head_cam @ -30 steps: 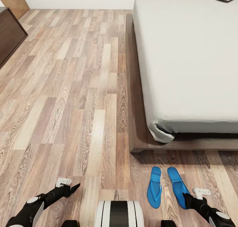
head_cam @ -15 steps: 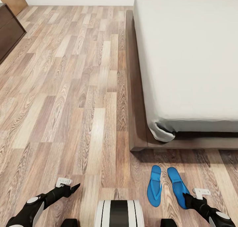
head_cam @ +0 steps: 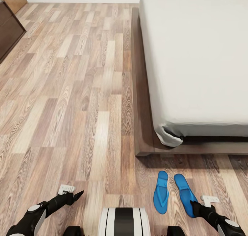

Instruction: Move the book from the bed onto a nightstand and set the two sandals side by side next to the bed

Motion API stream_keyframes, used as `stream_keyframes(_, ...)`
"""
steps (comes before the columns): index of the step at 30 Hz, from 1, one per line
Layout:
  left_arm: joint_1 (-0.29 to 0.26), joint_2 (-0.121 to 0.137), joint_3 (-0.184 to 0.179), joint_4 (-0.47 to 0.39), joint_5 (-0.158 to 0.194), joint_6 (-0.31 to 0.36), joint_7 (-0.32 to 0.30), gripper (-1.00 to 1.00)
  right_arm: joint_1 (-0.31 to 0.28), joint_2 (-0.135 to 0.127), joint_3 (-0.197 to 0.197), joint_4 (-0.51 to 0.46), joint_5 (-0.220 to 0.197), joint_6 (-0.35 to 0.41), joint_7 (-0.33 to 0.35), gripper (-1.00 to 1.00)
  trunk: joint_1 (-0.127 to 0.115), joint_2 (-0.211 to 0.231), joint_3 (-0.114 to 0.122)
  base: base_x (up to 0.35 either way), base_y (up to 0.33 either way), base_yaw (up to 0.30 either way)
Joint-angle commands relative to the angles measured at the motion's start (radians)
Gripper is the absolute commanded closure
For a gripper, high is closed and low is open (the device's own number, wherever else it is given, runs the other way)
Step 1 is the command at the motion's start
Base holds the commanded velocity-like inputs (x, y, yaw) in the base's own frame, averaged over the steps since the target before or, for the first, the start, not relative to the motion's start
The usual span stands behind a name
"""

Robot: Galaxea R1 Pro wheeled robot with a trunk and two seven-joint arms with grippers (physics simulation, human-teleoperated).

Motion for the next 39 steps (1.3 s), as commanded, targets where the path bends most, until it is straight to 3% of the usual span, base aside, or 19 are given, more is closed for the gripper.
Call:
stream_keyframes(1,-0.001,-0.001,0.007,0.0,-0.01,-0.006,-0.005,-1.0,-0.001,0.0,-0.003,-0.001,-0.006,0.008,0.008,1.0,0.0,0.0,-0.004,0.0,0.0,0.0)
stream_keyframes(8,-0.001,-0.001,0.007,0.0,-0.01,-0.006,-0.005,-1.0,-0.001,-0.001,-0.003,-0.002,-0.006,0.007,0.008,1.0,0.0,0.0,-0.004,0.0,0.0,0.0)
stream_keyframes(13,-0.001,-0.001,0.007,0.0,-0.01,-0.006,-0.005,-1.0,-0.001,-0.001,-0.003,-0.003,-0.006,0.007,0.008,1.0,0.003,-0.002,-0.024,0.0,0.0,0.0)
stream_keyframes(19,-0.001,-0.001,0.007,0.0,-0.01,-0.006,-0.005,-1.0,-0.001,-0.001,-0.003,-0.002,-0.006,0.006,0.008,1.0,0.003,-0.002,-0.024,0.0,0.0,0.0)
stream_keyframes(25,-0.001,-0.001,0.007,0.0,-0.01,-0.006,-0.005,-1.0,-0.001,-0.001,-0.003,-0.002,-0.006,0.007,0.008,1.0,0.005,-0.003,-0.047,0.0,0.0,0.0)
stream_keyframes(39,-0.001,-0.001,0.007,0.0,-0.01,-0.006,-0.005,-1.0,-0.001,0.0,-0.003,-0.002,-0.006,0.006,0.008,1.0,0.005,-0.003,-0.047,0.0,0.07,0.0)
